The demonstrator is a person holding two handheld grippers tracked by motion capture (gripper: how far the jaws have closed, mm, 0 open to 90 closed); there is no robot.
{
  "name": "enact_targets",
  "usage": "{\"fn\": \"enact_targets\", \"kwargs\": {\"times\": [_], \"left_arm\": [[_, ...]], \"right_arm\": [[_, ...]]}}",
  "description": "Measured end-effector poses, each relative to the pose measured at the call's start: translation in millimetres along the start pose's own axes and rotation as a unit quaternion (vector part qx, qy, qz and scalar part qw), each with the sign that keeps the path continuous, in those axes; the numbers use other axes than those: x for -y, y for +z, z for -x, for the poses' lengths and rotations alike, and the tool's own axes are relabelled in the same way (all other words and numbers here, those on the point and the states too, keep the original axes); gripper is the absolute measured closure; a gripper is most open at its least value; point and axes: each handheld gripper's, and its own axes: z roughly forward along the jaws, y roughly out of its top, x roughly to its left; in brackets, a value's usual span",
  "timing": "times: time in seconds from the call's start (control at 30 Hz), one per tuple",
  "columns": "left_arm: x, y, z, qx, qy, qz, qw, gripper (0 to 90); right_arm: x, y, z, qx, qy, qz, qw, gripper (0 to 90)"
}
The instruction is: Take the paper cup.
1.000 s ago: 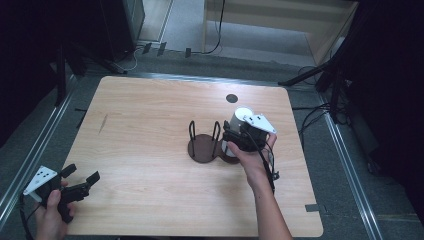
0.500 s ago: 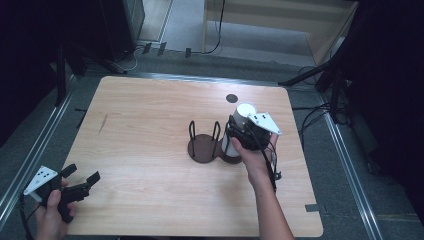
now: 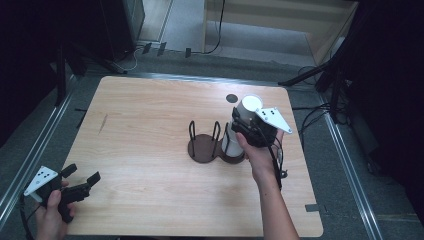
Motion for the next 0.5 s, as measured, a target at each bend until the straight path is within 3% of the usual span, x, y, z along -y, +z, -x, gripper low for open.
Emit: {"fn": "enact_targets", "kwargs": {"times": [0.5], "left_arm": [[-0.4,-1.1,-2.0,0.009,-0.006,0.004,0.9999,1.4]], "right_arm": [[-23.2,-19.1,0.6,0.004,0.006,0.042,0.9991,27.9]]}}
